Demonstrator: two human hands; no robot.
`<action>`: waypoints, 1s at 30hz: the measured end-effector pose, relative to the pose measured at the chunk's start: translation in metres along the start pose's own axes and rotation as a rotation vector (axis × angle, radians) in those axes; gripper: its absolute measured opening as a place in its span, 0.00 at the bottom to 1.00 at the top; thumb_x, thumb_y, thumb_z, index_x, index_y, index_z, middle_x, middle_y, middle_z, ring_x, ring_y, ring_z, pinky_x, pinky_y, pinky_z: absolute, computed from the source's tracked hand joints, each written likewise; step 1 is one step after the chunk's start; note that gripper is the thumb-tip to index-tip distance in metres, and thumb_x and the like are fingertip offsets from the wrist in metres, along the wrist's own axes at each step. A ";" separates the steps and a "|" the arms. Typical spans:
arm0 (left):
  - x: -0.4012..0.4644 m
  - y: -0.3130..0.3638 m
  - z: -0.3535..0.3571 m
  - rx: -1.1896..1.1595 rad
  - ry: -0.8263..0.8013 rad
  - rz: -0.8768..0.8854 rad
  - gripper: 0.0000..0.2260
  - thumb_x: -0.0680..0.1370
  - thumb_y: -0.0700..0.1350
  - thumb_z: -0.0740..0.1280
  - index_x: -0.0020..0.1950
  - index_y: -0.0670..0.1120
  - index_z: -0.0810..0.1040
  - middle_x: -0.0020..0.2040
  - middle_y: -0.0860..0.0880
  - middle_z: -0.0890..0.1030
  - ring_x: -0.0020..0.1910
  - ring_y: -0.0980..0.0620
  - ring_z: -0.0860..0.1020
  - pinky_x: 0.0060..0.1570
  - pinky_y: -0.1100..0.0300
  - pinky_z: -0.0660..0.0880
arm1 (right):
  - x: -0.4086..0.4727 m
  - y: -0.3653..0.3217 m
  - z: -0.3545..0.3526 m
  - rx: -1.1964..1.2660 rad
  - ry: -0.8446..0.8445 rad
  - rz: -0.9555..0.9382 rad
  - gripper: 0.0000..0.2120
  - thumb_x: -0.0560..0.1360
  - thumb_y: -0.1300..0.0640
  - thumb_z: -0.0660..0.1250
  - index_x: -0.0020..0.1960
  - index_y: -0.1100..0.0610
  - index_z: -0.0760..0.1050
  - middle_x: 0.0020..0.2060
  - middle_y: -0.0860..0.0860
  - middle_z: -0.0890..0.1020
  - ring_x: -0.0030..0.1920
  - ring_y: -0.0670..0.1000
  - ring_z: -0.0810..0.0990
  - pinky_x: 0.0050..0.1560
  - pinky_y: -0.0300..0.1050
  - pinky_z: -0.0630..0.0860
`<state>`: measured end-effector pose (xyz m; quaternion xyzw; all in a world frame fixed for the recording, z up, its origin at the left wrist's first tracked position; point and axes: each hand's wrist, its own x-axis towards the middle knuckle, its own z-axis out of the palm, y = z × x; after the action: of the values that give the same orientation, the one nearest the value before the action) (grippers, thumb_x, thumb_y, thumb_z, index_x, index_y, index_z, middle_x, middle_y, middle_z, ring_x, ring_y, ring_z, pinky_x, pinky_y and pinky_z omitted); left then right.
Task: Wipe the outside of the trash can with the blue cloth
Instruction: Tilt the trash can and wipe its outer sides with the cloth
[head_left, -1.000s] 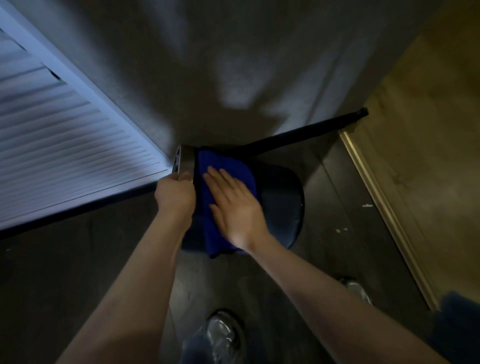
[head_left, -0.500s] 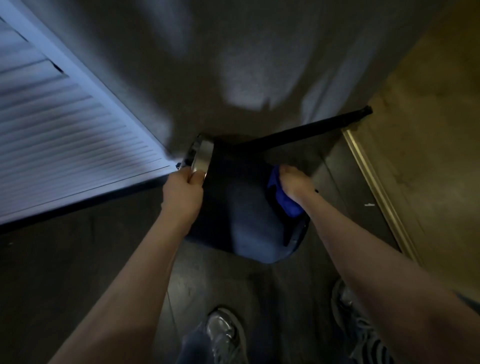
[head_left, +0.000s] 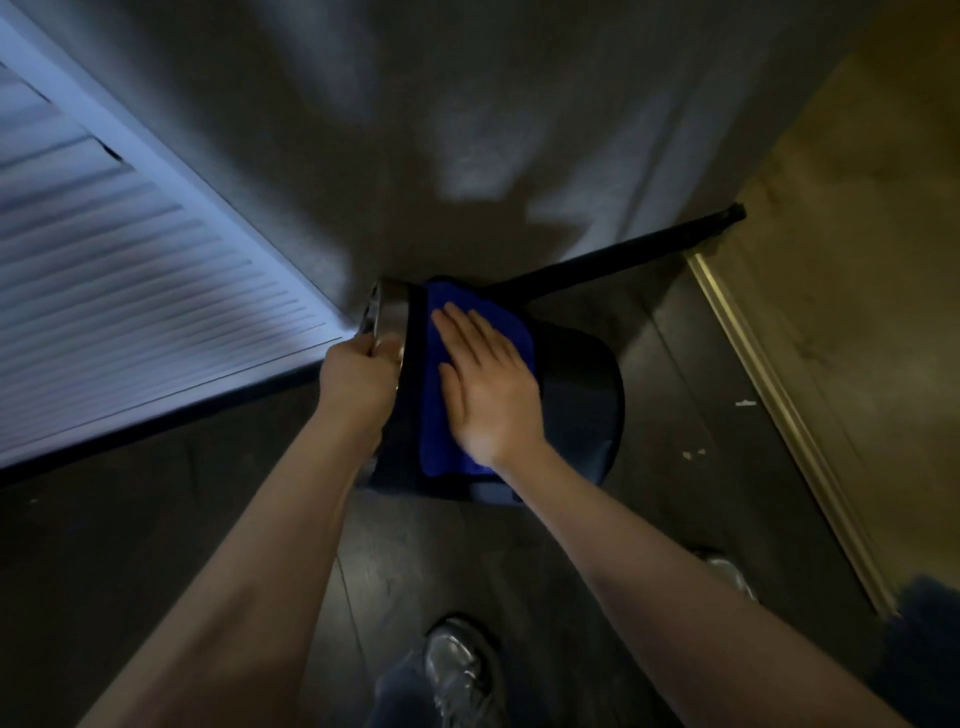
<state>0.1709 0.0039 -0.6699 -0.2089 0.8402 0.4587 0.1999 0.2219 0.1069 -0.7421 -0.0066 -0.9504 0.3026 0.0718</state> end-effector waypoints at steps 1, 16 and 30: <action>-0.001 0.000 -0.002 0.003 -0.023 0.051 0.11 0.80 0.45 0.59 0.53 0.39 0.76 0.46 0.40 0.78 0.45 0.46 0.76 0.50 0.51 0.76 | 0.000 0.007 -0.002 -0.012 0.006 0.031 0.21 0.78 0.54 0.53 0.69 0.58 0.65 0.68 0.55 0.72 0.68 0.55 0.70 0.67 0.49 0.67; -0.041 -0.087 -0.017 0.039 -0.023 0.296 0.13 0.80 0.39 0.56 0.44 0.32 0.74 0.39 0.36 0.75 0.39 0.46 0.73 0.38 0.59 0.69 | -0.009 0.100 -0.015 -0.041 -0.098 0.337 0.20 0.80 0.59 0.51 0.71 0.62 0.62 0.70 0.57 0.68 0.70 0.54 0.65 0.72 0.45 0.57; -0.016 -0.031 -0.001 -0.016 0.190 0.115 0.13 0.79 0.44 0.59 0.38 0.39 0.75 0.31 0.45 0.71 0.37 0.47 0.70 0.41 0.57 0.66 | 0.011 0.059 0.000 -0.008 -0.210 0.477 0.20 0.81 0.55 0.48 0.69 0.60 0.64 0.68 0.57 0.71 0.67 0.55 0.69 0.66 0.46 0.62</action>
<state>0.2005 -0.0091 -0.6822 -0.2045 0.8623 0.4543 0.0911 0.2087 0.1553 -0.7747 -0.1994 -0.9254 0.3061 -0.1006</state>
